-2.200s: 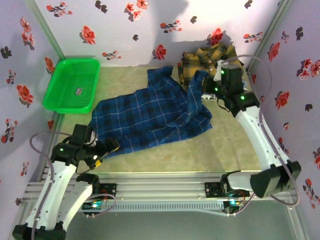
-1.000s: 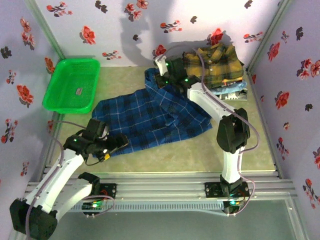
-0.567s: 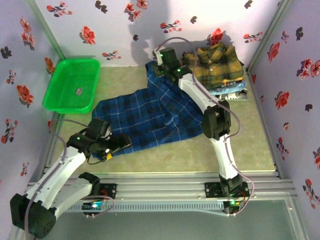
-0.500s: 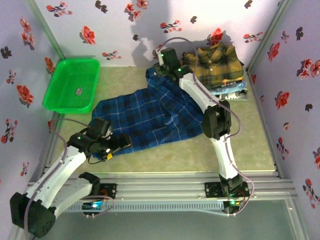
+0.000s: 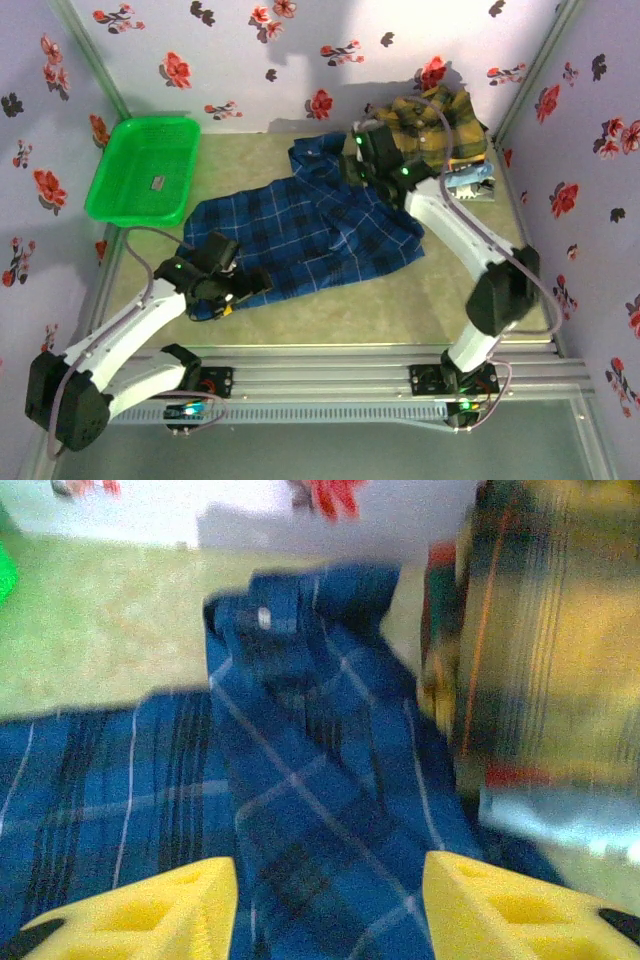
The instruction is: Fold and stack the long sleeve shirts
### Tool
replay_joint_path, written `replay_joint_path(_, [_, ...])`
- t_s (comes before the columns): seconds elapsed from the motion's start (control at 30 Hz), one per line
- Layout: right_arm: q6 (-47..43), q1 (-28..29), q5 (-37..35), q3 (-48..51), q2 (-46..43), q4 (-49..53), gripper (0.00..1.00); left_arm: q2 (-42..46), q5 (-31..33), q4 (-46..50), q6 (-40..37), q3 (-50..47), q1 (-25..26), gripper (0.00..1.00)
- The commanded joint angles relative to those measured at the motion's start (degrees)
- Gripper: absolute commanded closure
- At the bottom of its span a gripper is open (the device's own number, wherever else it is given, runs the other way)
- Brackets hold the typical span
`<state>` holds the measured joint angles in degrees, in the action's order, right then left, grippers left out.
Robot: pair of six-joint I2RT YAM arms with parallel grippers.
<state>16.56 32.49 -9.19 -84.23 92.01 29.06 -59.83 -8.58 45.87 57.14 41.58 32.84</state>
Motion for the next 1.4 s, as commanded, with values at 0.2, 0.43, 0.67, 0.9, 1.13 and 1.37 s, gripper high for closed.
replay_joint_path(0.2, [22.74, 1.38, 2.14, 23.47, 1.57, -5.34, 0.56, -12.30, 6.07, -4.38, -0.06, 2.63, -0.11, 0.03])
replay_joint_path(0.43, [32.27, 1.61, -9.60, 29.81, 2.15, 0.18, 0.55, -14.93, 8.84, -2.82, -1.03, -0.39, -4.74, 0.05])
replay_joint_path(0.67, [39.89, 1.87, -13.31, 36.89, -1.00, 7.24, 0.57, -9.28, 9.01, -0.06, -3.67, -6.70, -10.88, 0.05])
replay_joint_path(0.9, [45.64, 3.26, -12.81, 45.35, -11.19, 12.12, 0.58, -5.91, 9.04, 1.11, -4.11, -9.47, -11.74, 0.04])
replay_joint_path(1.13, [49.24, 6.17, -12.06, 49.27, -27.59, 18.79, 0.54, -1.03, 9.13, 5.20, -3.98, -9.18, -12.27, 0.03])
replay_joint_path(1.37, [35.39, -6.27, 1.69, 44.73, -30.07, 4.28, 0.51, 1.57, 0.64, -0.01, -1.74, -1.78, -11.77, 0.03])
